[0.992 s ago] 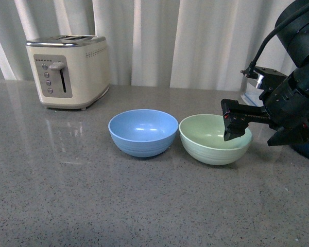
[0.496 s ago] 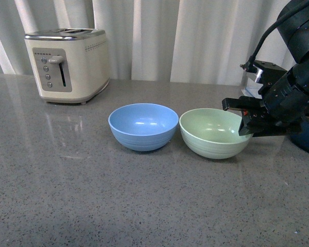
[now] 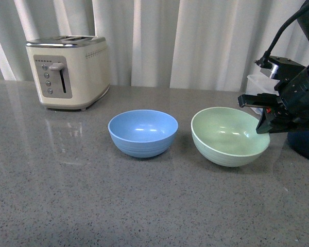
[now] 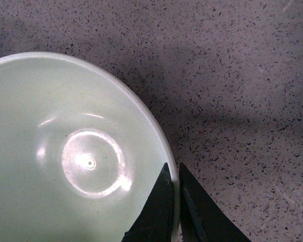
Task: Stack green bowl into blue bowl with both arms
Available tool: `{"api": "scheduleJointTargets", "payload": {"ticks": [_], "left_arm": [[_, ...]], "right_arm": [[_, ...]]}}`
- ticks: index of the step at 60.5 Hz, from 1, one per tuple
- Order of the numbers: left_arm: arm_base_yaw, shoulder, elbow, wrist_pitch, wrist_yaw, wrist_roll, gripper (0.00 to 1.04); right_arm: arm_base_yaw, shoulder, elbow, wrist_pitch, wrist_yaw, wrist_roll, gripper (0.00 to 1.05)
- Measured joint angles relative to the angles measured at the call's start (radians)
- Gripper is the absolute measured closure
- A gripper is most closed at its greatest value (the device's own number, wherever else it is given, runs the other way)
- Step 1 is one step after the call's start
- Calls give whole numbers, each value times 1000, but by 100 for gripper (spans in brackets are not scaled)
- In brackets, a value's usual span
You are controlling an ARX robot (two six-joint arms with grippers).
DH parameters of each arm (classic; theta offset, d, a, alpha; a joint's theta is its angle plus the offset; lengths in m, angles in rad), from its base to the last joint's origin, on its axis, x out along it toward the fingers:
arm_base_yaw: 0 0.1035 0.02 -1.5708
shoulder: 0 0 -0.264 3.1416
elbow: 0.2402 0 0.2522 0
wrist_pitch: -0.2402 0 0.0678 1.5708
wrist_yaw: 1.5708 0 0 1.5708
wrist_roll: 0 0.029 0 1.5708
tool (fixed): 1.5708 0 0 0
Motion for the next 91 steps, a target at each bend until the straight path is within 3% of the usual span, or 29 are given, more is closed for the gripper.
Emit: {"api": "scheduleJointTargets", "payload": {"ticks": [12,32,50,91], "left_arm": [[0,0,0,0,0,0,7],[0,0,0,0,0,0,7],[0,0,0,0,0,0,7],[0,0,0,0,0,0,7]], "right_arm": [[27,-27,85,-39,-30,0,104],[166,-1,258,-84,-65,10,104],[237,89,320,-91,-82,11,104],[226,217,384,-55,-114,-13,104]]}}
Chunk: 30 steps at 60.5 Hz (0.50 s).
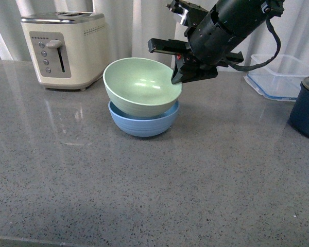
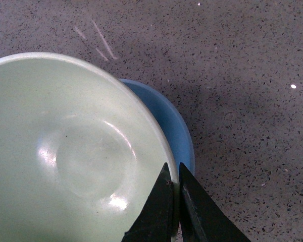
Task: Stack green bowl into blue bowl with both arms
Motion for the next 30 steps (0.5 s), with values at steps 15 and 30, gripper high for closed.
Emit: {"api": "scheduleJointTargets", "payload": {"ticks": [15,30], "left_arm": [[0,0,0,0,0,0,7],[0,0,0,0,0,0,7]], "right_arm": [[-14,0,0,13,-25,-6,83],[-38,-31,-30,21,-48,10,41]]}}
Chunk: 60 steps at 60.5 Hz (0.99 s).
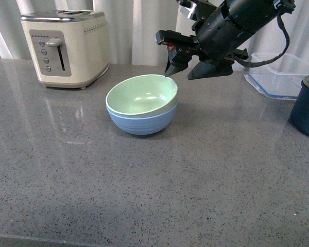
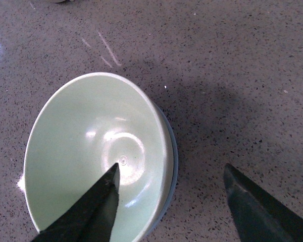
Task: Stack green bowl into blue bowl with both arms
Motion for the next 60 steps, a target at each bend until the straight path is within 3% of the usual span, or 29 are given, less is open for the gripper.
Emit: {"api": "scheduleJointTargets", "payload": {"ticks": [13,31,37,45,52,55,60], "left_arm": [[0,0,0,0,0,0,7],[0,0,0,0,0,0,7],[0,0,0,0,0,0,7],[0,0,0,0,0,0,7],[0,0,0,0,1,0,7],[0,0,0,0,0,0,7],[0,0,0,0,0,0,7]], "right_arm": [[-50,-163,-137,39,-9,9,8],[-223,-565,-523,103,-15,12,10],[-290,-727,-713,127,26,16,10],[-316,-834,-830,129,59,15,10],[-304,-898,-1065,665,247,-49,28],[-304,-924,-1166,852,263,-63,37],[-304,-984,-1288,1041,266,-74,53]]}}
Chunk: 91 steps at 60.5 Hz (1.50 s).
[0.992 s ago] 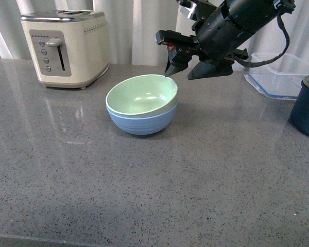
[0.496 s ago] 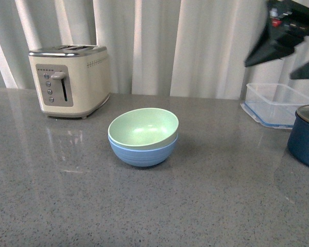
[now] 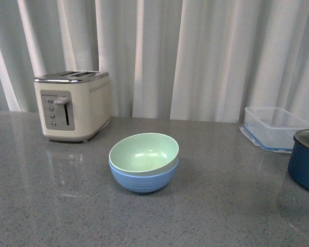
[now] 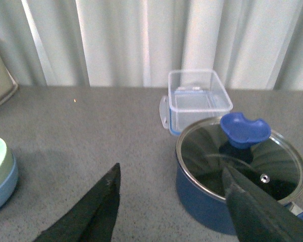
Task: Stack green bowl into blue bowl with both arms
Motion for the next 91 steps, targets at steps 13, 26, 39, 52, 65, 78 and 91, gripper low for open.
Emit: {"api": "scheduleJointTargets", "payload": {"ticks": [13,26,39,52,65,78,91], "left_arm": [[0,0,0,0,0,0,7],[0,0,0,0,1,0,7],[0,0,0,0,1,0,7],[0,0,0,0,1,0,7],[0,0,0,0,1,0,7],[0,0,0,0,1,0,7],[0,0,0,0,1,0,7]], "right_arm": [[0,-119,-182,66,1,-11,94],[0,-230,-287,66,1,-14,104],[0,-367,-374,15,1,-14,104],[0,-481,-417,-54,0,-14,104],[0,-579,-452,-116,0,-14,104],[0,-677,-481,-177,0,-14,104],[0,-776,-481,-273,0,-14,104]]}}
